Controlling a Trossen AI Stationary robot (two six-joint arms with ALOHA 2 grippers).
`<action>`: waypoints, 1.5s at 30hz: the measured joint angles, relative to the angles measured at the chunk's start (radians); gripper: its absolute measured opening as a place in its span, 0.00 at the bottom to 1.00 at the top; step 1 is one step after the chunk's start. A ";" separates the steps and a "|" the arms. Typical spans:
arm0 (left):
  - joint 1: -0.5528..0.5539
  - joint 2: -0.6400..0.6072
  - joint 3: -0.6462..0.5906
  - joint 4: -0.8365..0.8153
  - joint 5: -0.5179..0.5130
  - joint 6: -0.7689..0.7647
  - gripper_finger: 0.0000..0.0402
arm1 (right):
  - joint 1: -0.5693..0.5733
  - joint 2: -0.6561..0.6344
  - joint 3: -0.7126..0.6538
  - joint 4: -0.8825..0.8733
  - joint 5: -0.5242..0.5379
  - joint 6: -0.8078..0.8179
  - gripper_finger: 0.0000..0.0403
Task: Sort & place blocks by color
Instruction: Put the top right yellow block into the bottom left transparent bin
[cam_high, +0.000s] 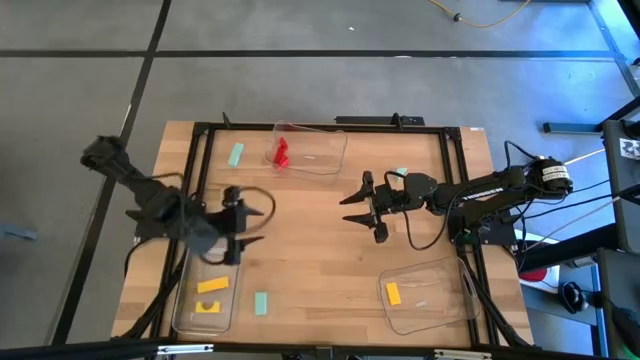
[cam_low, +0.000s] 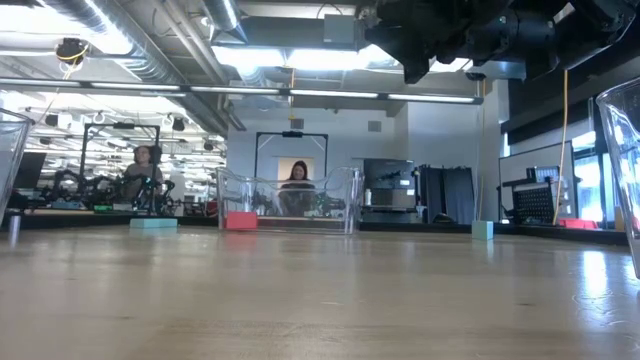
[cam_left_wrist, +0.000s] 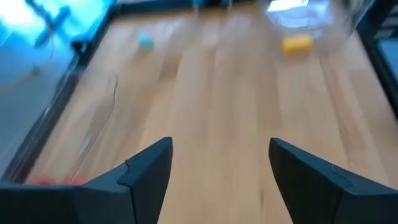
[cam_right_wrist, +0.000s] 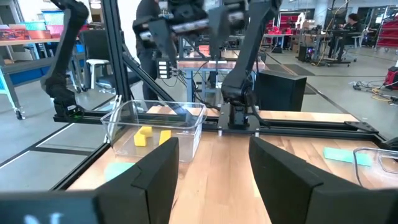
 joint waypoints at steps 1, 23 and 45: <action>0.039 -0.026 -0.059 0.106 0.031 0.070 0.64 | 0.000 0.000 0.000 -0.001 0.000 0.000 0.49; 0.287 -0.033 -0.835 1.649 0.339 0.364 0.64 | 0.000 0.000 0.000 -0.051 0.000 0.003 0.49; 0.285 -0.037 -0.835 1.645 0.335 0.393 0.64 | 0.394 -0.011 0.445 -1.266 0.172 0.594 0.49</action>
